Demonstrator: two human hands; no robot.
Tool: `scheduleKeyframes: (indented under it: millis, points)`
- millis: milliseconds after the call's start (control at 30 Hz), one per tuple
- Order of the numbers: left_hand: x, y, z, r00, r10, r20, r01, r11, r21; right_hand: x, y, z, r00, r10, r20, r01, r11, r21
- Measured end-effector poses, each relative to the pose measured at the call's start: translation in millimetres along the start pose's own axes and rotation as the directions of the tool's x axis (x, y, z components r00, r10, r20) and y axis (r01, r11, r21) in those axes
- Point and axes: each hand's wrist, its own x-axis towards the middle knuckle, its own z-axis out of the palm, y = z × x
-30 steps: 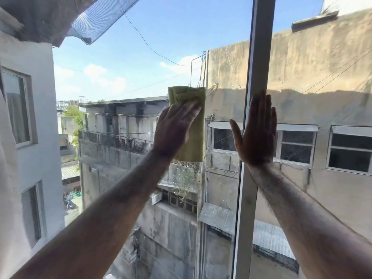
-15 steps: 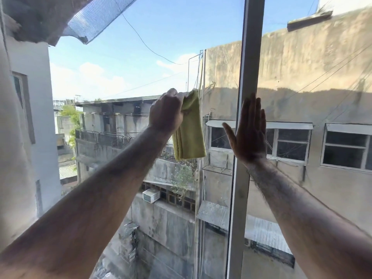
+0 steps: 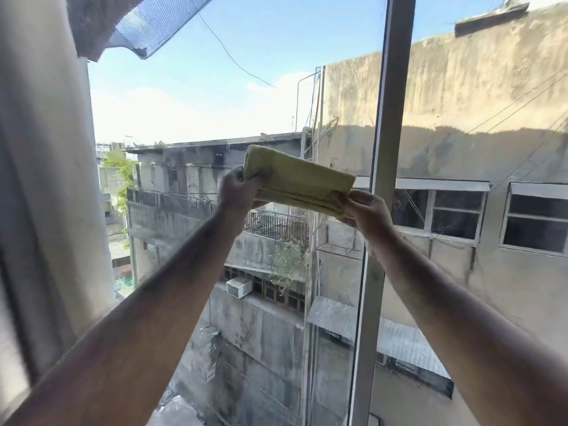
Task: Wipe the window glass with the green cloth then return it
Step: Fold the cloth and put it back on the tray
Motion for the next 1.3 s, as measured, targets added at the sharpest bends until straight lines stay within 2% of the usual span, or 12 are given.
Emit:
scheduleKeyframes:
  millis: [67,133,200,400,533,700,1033,1167,1300]
  points:
    - [-13.0,-19.8,-21.1,0.956,-0.253,0.15,0.276,0.949,-0.155,-11.5,5.7,2.8,0.994,0.106,0.035,-0.11,0.983,0.15]
    - [-27.9,-50.5,-42.7,0.889,-0.391,0.238,0.438,0.878,-0.194,-26.6,23.0,6.8,0.975,0.213,0.066,-0.222,0.95,0.221]
    - [-47.2,-88.9,-60.8,0.854,-0.464,0.238,0.508,0.842,-0.181,-47.8,51.6,10.6,0.947,0.306,0.096,-0.32,0.92,0.226]
    - [-136.9,-206.9,-98.6,0.792,-0.602,0.102,0.611,0.777,-0.153,-136.8,161.5,18.6,0.836,0.511,0.201,-0.541,0.828,0.148]
    - [-215.7,-293.5,-127.5,0.693,-0.719,0.047,0.72,0.689,-0.077,-218.5,246.7,19.1,0.73,0.641,0.237,-0.672,0.737,0.076]
    - [-318.6,-383.0,-147.1,0.543,-0.84,0.006,0.84,0.542,-0.02,-320.9,343.0,14.0,0.579,0.789,0.206,-0.803,0.596,-0.024]
    - [-556.0,-542.2,-192.1,0.161,-0.985,-0.061,0.987,0.159,0.037,-532.9,507.2,-2.8,0.233,0.967,0.103,-0.914,0.254,-0.316]
    - [-642.2,-591.5,-199.2,0.052,-0.994,-0.098,0.995,0.043,0.093,-616.3,565.9,-7.1,0.164,0.986,0.018,-0.871,0.154,-0.466]
    - [-713.4,-629.6,-199.1,-0.016,-0.978,-0.209,0.993,-0.041,0.114,-683.3,603.0,-11.1,0.152,0.987,-0.049,-0.786,0.09,-0.611]
